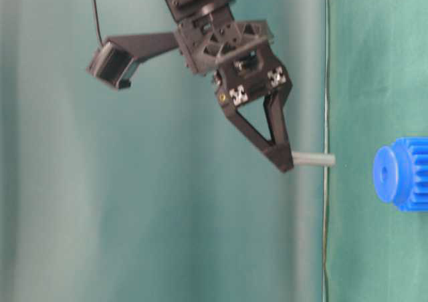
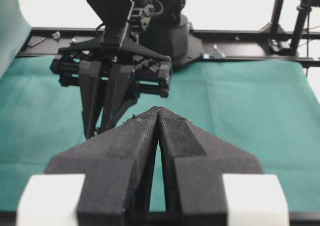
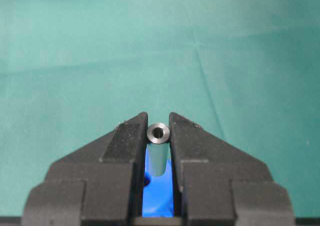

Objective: Insert the shaft placed at a random location into the center hole of the small gear at another random location.
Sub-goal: 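Lift the shaft and carry it left over the blue gear, then align the shaft over the gear's center hole and lower it in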

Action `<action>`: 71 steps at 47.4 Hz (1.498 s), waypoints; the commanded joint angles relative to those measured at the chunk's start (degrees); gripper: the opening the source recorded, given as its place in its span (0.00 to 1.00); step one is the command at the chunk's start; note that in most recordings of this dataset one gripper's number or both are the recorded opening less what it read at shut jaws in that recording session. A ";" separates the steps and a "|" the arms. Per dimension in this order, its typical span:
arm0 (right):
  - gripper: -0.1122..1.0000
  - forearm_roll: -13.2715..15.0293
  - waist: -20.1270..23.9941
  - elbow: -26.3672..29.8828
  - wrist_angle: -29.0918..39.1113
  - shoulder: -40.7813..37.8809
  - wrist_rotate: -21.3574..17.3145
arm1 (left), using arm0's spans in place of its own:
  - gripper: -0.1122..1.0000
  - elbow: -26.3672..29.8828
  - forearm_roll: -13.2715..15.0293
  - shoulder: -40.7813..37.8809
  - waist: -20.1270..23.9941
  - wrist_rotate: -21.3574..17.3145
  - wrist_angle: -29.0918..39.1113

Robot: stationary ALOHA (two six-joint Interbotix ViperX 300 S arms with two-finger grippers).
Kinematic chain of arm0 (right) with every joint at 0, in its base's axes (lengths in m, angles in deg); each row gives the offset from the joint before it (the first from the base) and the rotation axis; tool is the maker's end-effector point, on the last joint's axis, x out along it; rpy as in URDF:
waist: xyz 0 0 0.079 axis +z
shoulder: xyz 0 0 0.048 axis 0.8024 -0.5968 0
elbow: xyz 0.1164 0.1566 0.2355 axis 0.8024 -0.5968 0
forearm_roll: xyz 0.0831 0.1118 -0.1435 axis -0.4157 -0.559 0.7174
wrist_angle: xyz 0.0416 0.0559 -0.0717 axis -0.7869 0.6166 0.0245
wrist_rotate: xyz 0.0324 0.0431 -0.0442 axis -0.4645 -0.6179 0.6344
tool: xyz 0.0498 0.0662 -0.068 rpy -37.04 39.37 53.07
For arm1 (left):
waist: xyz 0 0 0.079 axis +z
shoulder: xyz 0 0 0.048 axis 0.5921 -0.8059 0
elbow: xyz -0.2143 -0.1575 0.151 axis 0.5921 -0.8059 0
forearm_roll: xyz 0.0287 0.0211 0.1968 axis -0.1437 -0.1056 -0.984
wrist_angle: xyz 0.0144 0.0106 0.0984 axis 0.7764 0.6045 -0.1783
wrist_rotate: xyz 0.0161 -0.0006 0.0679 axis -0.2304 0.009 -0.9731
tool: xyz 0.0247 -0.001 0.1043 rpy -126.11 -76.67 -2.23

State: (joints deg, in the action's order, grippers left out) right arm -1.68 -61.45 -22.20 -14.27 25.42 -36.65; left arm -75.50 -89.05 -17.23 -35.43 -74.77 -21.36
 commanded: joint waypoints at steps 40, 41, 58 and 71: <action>0.22 0.00 0.62 4.04 -0.26 -5.98 0.53 | 0.10 0.97 -0.18 -0.44 1.14 0.00 0.53; 0.22 0.09 0.62 4.13 -0.35 -6.24 0.53 | 0.10 0.97 -0.18 -0.44 1.14 0.00 0.53; 0.22 0.00 0.62 4.04 -0.53 -6.33 0.44 | 0.10 0.97 -0.18 -0.44 1.41 0.00 0.53; 0.22 0.18 0.62 3.87 0.53 -2.37 0.44 | 0.10 0.97 -0.18 -0.44 1.41 0.09 0.70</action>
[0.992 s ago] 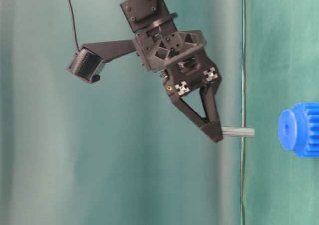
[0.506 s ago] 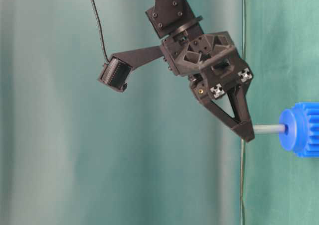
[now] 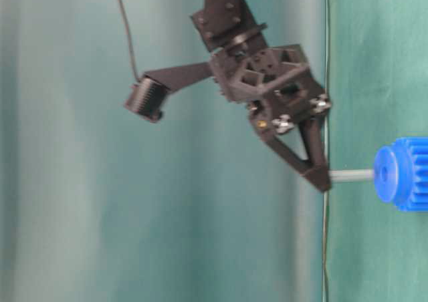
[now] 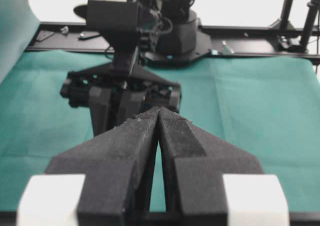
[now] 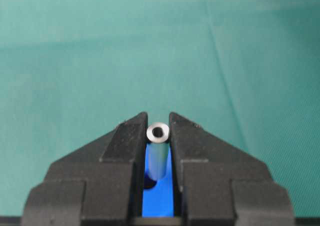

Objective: Insert the shaft placed at a random location into the center hole of the small gear at another random location.
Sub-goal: 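Align the shaft over the gear's center hole and lower it in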

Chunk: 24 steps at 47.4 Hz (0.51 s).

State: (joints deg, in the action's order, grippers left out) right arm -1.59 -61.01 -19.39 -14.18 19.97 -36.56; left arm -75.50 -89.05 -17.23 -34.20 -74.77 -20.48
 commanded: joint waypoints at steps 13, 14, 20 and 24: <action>0.22 0.09 0.62 0.88 1.23 3.87 0.44 | 0.10 0.97 -0.18 -0.44 0.18 0.09 0.00; 0.22 0.09 0.70 0.88 1.23 3.78 0.44 | 0.10 0.97 -0.18 -0.44 0.18 0.09 0.09; 0.22 0.09 0.79 0.79 0.97 2.90 0.44 | 0.10 0.97 -0.18 -0.44 0.18 0.09 0.09; 0.22 0.09 0.79 1.05 0.62 1.93 0.44 | 0.10 0.97 -0.18 -0.44 0.18 0.09 0.09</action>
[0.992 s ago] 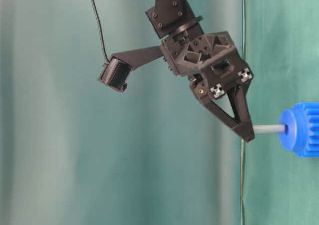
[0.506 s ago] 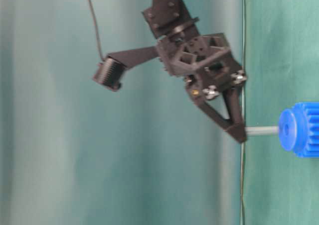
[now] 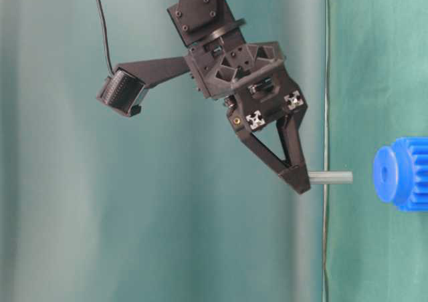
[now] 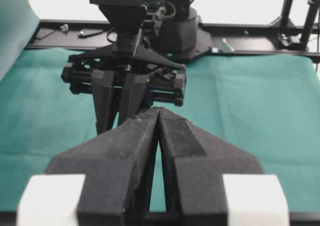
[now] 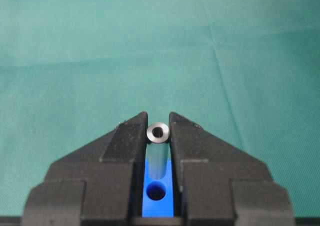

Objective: Insert the shaft placed at a random location into the center hole of the small gear at another random location.
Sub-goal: 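Align the shaft over the gear's center hole and lower it in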

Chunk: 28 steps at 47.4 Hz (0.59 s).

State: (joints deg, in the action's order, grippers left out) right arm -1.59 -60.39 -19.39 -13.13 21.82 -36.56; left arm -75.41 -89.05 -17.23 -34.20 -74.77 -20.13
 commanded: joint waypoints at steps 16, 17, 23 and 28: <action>0.22 -0.09 0.18 0.79 -2.55 -3.25 0.44 | 0.10 0.88 -0.18 -0.44 0.18 0.09 -0.26; 0.22 -0.18 0.18 0.79 -2.72 -3.52 0.44 | 0.10 0.88 -0.18 -0.44 0.18 0.09 -0.26; 0.22 -0.18 0.18 0.79 -2.81 -3.96 0.35 | 0.10 0.88 -0.18 -0.44 0.18 0.09 -0.26; 0.22 -0.18 0.18 0.79 -2.99 -4.31 0.35 | 0.10 0.88 -0.18 -0.44 0.18 0.09 -0.35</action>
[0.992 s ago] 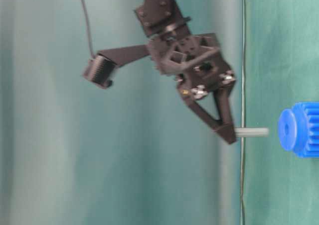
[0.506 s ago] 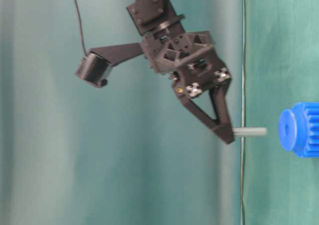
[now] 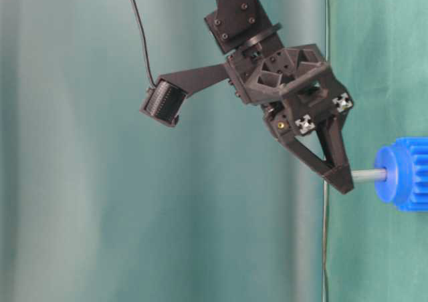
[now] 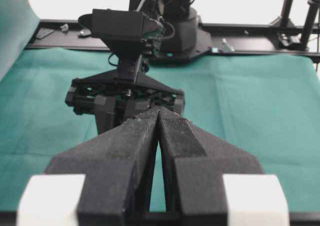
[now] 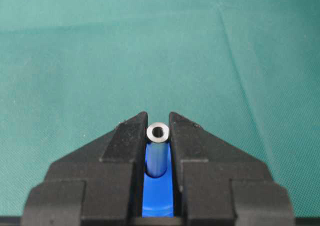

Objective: Insert the shaft placed at a random location into the center hole of the small gear at another random location.
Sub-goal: 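Align the shaft over the gear's center hole and lower it in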

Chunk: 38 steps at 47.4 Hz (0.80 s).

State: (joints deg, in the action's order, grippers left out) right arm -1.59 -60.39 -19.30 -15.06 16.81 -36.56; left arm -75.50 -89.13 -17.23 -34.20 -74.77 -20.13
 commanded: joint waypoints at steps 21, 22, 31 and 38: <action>0.22 -0.26 0.18 0.70 -2.37 -2.29 0.00 | 0.10 0.97 -0.09 -0.44 0.18 0.09 -0.26; 0.22 -0.26 0.18 0.70 -2.46 -2.37 0.00 | 0.10 0.88 -0.09 -0.44 0.18 0.09 -0.26; 0.22 -0.18 0.18 0.70 -2.20 -2.64 0.00 | 0.10 0.97 -0.09 -0.44 0.18 0.09 -0.35; 0.22 0.00 0.18 0.70 -2.20 -2.72 0.00 | 0.10 0.97 -0.09 -0.44 0.18 0.00 -0.26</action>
State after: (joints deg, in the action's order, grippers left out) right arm -1.68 -60.22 -19.39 -16.55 13.20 -36.65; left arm -75.50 -89.13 -17.23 -34.20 -74.77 -20.13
